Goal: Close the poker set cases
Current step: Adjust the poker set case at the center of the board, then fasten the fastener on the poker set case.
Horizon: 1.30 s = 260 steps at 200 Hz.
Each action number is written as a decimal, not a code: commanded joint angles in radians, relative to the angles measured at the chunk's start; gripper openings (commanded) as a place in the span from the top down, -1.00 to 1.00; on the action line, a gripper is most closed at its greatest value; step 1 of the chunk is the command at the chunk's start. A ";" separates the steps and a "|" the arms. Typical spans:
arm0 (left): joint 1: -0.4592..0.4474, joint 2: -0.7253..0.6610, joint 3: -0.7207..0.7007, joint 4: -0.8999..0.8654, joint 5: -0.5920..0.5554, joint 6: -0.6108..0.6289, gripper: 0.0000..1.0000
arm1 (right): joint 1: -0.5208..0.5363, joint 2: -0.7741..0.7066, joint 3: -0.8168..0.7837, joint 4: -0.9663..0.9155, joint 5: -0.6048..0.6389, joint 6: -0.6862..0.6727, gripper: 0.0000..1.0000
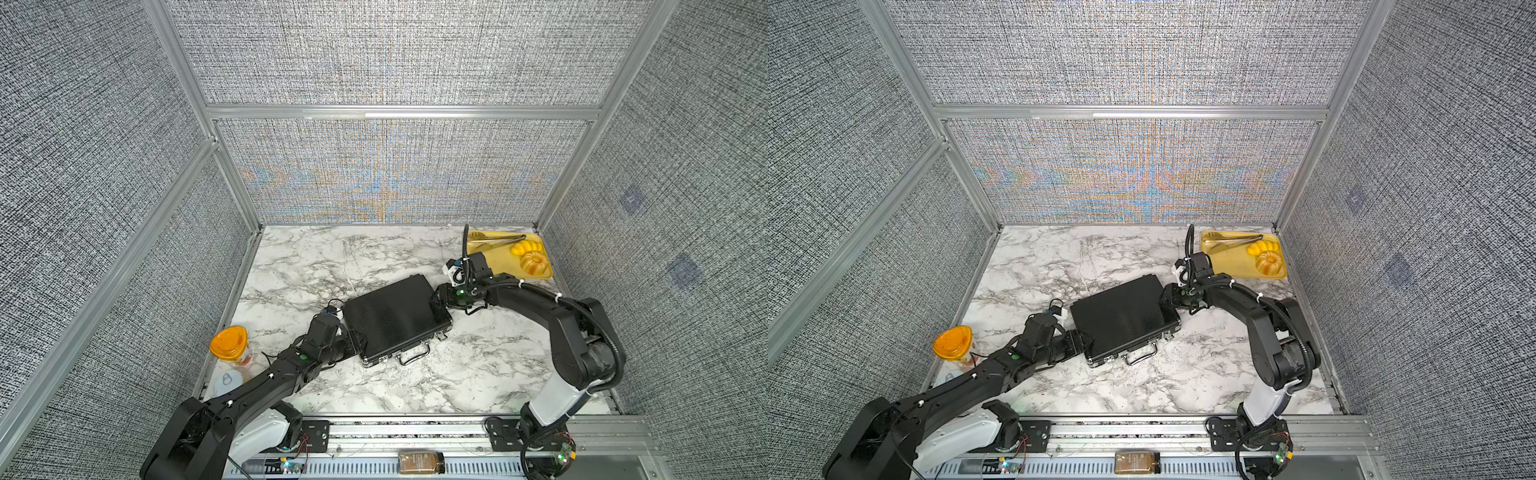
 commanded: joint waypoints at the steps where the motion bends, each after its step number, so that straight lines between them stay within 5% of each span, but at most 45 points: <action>1: -0.010 0.018 0.015 -0.105 0.005 0.071 -0.06 | -0.008 -0.047 -0.001 -0.135 0.014 -0.017 -0.19; 41: -0.010 0.032 0.033 -0.141 0.001 0.086 -0.06 | -0.007 -0.176 -0.081 -0.172 0.028 0.040 -0.20; 110: -0.010 0.051 0.041 -0.164 0.003 0.097 -0.06 | 0.025 -0.388 -0.251 -0.152 0.009 0.190 0.10; 167: -0.009 0.059 0.042 -0.169 0.007 0.101 -0.06 | 0.068 -0.404 -0.287 -0.087 -0.029 0.263 0.41; 260: -0.009 0.053 0.039 -0.185 0.005 0.104 -0.06 | 0.081 -0.324 -0.310 -0.031 -0.036 0.262 0.53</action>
